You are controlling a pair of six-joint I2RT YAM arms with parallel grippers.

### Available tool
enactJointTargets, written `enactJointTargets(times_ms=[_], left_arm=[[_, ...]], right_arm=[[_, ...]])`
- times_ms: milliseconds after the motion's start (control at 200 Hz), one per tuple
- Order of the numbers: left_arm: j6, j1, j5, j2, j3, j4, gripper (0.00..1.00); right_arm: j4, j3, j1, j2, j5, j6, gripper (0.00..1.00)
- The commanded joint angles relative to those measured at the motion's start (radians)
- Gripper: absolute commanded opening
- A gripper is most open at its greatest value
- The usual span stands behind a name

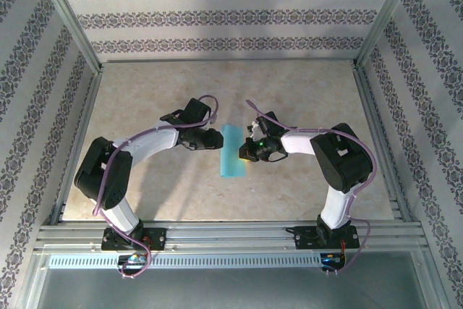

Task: Fold a paper plane with a square sheet of paper (fold left side to right side)
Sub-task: Hold the square sheet of paper at the center of the table, then first fold the square sheet of paper in half at the center of the table.

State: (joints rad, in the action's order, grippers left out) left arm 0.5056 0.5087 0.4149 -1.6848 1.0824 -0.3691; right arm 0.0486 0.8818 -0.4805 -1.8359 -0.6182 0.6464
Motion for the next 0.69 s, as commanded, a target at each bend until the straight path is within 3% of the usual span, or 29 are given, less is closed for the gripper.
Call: enactJointTargets(times_ms=[0, 220, 690], left_arm=[[0.019, 0.012, 0.151, -0.026, -0.048, 0.157, 0.26], [0.067, 0.03, 0.251, -0.091, -0.07, 0.299, 0.14], [0.04, 0.005, 0.081, -0.174, -0.118, 0.238, 0.11]], right_arm=[[0.085, -0.018, -0.013, -0.06, 0.113, -0.028, 0.0], [0.095, -0.011, -0.016, -0.066, 0.118, -0.031, 0.0], [0.135, 0.0, -0.018, -0.074, 0.135, -0.059, 0.0]])
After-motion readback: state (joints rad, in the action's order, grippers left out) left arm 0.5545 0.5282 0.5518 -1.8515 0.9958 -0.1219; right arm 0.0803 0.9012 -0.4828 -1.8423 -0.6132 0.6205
